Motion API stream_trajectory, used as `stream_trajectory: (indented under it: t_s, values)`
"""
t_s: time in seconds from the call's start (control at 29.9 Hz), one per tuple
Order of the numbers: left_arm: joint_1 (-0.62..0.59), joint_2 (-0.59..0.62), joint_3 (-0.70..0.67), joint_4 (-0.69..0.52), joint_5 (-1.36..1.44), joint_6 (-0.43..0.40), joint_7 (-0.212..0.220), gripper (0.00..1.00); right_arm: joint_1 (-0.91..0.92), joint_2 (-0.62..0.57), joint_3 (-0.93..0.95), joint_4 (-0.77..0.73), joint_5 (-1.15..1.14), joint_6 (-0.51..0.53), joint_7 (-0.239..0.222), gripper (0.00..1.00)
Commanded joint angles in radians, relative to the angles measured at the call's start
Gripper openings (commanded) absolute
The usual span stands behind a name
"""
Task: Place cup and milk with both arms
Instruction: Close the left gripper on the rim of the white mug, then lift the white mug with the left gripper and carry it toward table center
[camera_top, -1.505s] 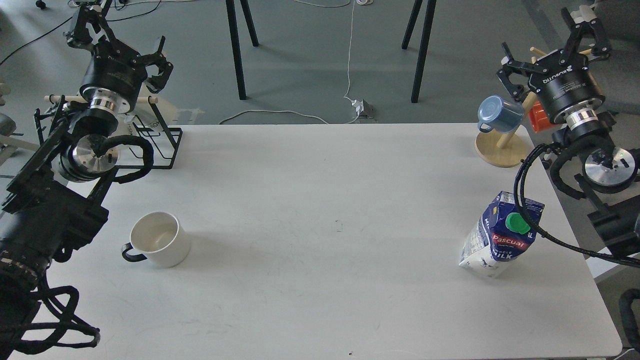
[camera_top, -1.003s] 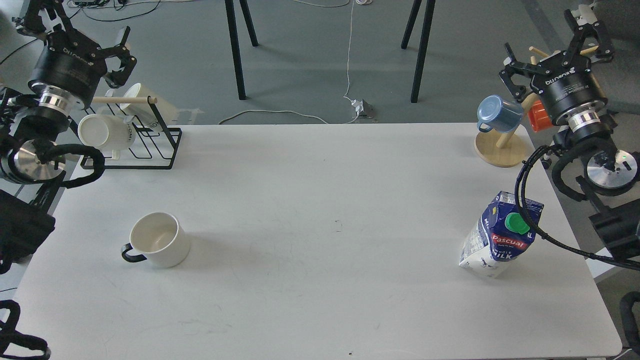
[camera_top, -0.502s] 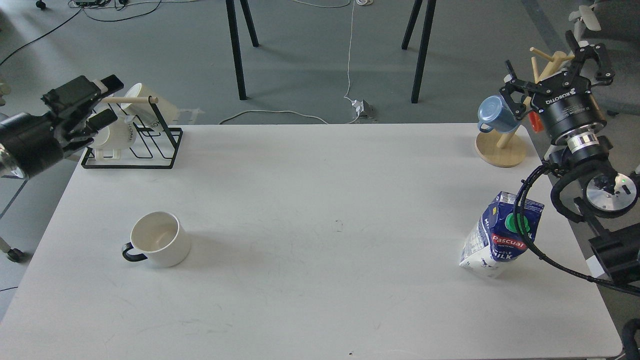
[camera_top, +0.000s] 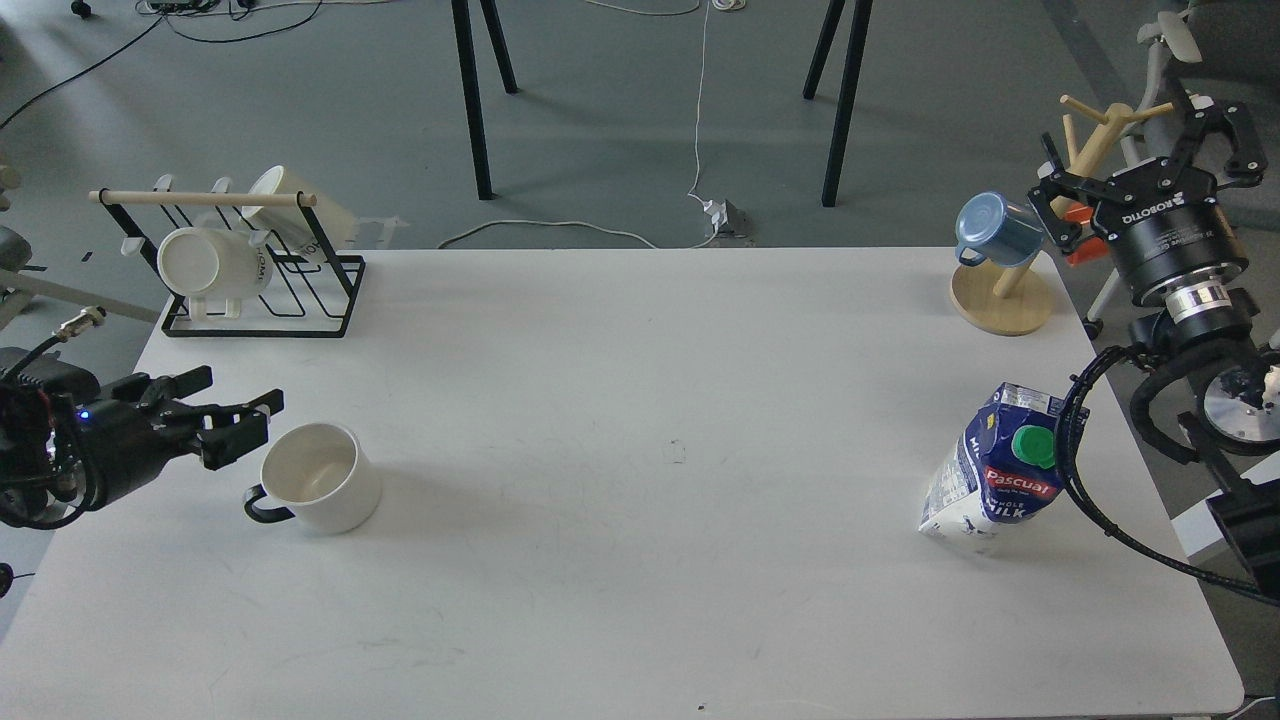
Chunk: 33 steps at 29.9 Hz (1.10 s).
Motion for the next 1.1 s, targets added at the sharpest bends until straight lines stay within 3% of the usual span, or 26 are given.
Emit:
stream_trajectory:
  t_s: [0.0,0.33,0.43,0.57,0.67,0.74,0.97,1.07]
  values:
    - [0.002,-0.061,0.02,0.062,0.067,0.015,-0.006,0.77,-0.002,0.0,0.0,0.014,0.0,0.0,0.0,0.99]
    - [0.002,-0.115,0.053,0.111,0.071,0.025,-0.014,0.68,-0.003,-0.008,0.0,0.014,0.0,0.0,0.0,0.99]
    - [0.003,-0.118,0.054,0.113,0.071,0.031,-0.014,0.47,-0.003,-0.011,0.003,0.014,-0.001,0.0,0.0,0.99]
    - [0.002,-0.136,0.054,0.119,0.071,0.041,-0.015,0.28,-0.003,-0.011,0.003,0.014,-0.003,0.0,0.0,0.99]
    - [0.0,-0.138,0.054,0.119,0.072,0.041,-0.017,0.06,-0.005,-0.011,0.003,0.013,-0.003,0.0,0.0,0.99]
    - [0.002,-0.138,0.057,0.116,0.072,0.041,-0.023,0.04,-0.011,-0.011,0.003,0.013,-0.003,0.0,0.0,0.99]
    - [-0.006,-0.112,0.056,0.069,0.063,0.028,-0.124,0.02,-0.017,-0.014,0.005,0.013,-0.003,0.0,0.0,0.99]
    - [-0.038,-0.065,0.049,0.003,0.058,-0.028,-0.139,0.02,-0.017,-0.029,0.006,0.014,-0.002,0.0,0.0,0.99]
